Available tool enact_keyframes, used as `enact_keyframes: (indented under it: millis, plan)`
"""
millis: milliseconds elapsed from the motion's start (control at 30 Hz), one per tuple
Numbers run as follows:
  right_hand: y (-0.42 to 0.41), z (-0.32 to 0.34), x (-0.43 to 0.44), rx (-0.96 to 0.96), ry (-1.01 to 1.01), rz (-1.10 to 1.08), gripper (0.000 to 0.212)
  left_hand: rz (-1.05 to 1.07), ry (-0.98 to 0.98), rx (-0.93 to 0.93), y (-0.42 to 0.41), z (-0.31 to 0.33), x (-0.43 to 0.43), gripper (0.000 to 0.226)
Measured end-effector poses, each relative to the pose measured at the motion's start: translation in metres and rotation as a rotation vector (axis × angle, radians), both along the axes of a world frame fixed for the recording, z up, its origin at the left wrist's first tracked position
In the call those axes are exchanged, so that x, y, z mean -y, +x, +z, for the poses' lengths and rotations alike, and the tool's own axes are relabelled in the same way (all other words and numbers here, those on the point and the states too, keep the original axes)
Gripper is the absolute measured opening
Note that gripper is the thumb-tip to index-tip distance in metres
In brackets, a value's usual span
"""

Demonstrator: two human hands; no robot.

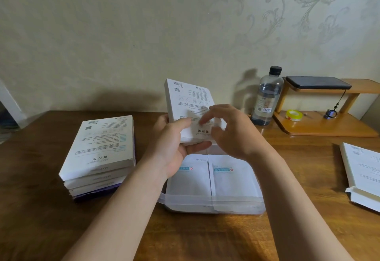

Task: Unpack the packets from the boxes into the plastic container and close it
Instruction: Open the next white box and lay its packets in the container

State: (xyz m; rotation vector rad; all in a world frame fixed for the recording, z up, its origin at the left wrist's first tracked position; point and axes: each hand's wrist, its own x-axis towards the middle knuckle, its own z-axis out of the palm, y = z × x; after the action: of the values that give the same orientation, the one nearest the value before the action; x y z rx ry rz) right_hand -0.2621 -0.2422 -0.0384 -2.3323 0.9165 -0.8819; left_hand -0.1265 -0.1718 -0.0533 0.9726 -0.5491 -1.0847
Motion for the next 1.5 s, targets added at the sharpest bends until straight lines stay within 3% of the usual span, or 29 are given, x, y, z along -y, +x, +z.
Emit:
enact_keyframes:
  millis: [267,633,1500]
  plan:
    - [0.005,-0.004,0.001,-0.058,-0.027,-0.036,0.024,0.005,0.015,0.01,0.002,-0.001,-0.001,0.023]
    - [0.009,-0.01,0.004,0.08,-0.029,-0.088,0.008,0.0,0.03,0.009,0.001,0.0,-0.003,0.027]
    - [0.011,-0.011,0.003,-0.065,-0.141,-0.042,0.006,0.004,0.043,0.01,0.001,0.001,-0.004,0.024]
